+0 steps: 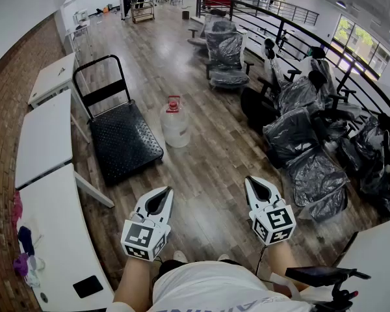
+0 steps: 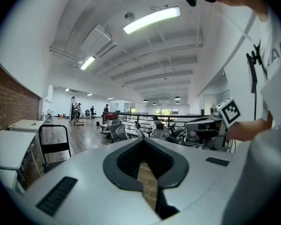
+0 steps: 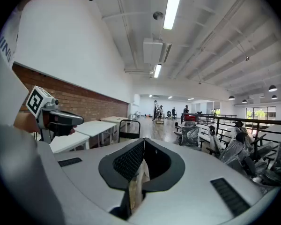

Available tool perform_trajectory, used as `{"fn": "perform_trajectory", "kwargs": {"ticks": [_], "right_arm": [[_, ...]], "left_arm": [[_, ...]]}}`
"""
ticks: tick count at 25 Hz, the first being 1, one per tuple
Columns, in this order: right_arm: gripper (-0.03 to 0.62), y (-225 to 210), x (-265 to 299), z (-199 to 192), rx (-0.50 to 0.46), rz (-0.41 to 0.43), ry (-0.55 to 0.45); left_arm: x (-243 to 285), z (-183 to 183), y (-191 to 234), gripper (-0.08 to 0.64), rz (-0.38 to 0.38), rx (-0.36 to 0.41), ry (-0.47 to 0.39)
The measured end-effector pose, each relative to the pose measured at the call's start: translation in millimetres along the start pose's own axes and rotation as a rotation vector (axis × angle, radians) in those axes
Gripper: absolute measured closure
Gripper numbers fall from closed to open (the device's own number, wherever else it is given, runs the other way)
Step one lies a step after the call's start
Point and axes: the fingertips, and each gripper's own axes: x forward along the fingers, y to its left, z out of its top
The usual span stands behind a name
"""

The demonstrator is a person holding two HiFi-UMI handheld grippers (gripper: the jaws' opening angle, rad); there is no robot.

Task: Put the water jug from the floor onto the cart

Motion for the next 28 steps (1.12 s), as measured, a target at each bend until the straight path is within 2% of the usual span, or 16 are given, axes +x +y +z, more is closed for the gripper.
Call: {"fn": "perform_trajectory", "kwargs": {"ticks": [6, 10, 16, 22, 28], "right_arm": [[0.588, 36.8, 30.0, 21.1, -0.026, 0.031, 0.0], [0.588, 64.9, 56.5, 25.2, -0.058, 0.057, -0.005], [0.588, 86.4, 88.5, 29.1, -0.073, 0.103, 0.009], [0.588, 85.4, 131.7, 10.2, -0.042, 0.158, 0.029], [0.588, 66.3, 195.1, 10.9, -0.026, 0.227, 0.01]], "left_arm": [[-23.9, 8.5, 44.6, 0.559, 0.042, 0.002, -0.018], [-45.2, -4.0, 85.6, 0.559, 0.1, -0.013, -0.034], [-53.9, -11.9, 120.4, 0.56, 0.147, -0.04, -0.027], [-35.2, -29.2, 137.8, 0.559, 0.173, -0.043, 0.023], [3.6, -19.9, 171.9, 0.559, 0.241, -0.036, 0.032]]}}
